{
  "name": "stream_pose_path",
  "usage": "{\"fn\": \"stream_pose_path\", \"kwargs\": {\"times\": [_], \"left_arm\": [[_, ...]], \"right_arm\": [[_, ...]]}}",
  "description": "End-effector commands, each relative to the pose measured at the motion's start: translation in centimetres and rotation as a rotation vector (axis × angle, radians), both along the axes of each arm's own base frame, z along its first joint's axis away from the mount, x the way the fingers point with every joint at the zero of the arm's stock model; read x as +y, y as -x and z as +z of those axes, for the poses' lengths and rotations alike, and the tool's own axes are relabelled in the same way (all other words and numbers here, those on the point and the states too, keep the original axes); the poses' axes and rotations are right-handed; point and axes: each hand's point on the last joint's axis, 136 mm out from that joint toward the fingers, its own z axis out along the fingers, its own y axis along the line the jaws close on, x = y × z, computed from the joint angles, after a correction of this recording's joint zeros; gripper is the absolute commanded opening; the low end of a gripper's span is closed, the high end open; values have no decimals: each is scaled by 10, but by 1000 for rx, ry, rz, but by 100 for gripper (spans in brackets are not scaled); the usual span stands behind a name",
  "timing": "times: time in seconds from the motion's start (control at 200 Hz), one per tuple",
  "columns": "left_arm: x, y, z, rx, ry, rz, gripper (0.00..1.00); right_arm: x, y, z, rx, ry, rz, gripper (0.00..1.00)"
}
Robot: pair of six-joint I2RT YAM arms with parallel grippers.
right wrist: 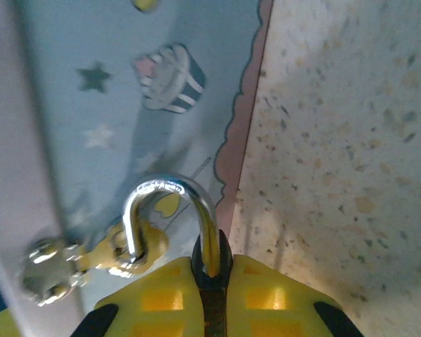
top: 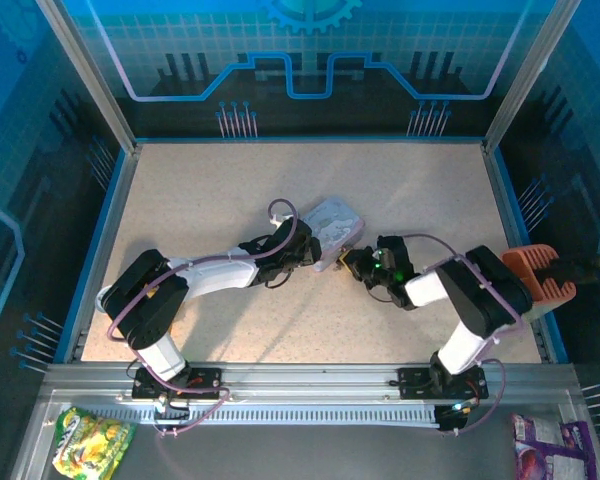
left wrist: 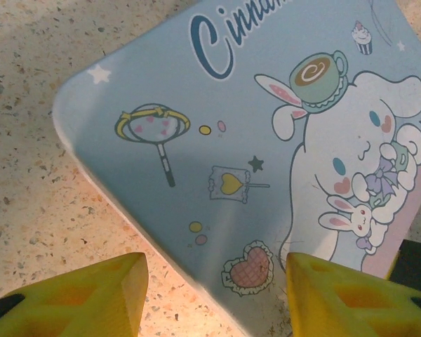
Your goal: Unlock a padlock with a key
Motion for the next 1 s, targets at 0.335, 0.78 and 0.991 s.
{"fn": "stream_pose_path", "kwargs": {"times": [0.335,0.78,0.991], "left_arm": [[40,31,-41,138,-185,30,54],[42,33,-42,137,-185,29,54],[41,33,-42,133,-178,28,54]], "right_arm": [[-28,-9,6,5,87,-47,2],[-24,-31,50,-71,92,29,6],[-27,-15,40,-58,197,91,8]]}}
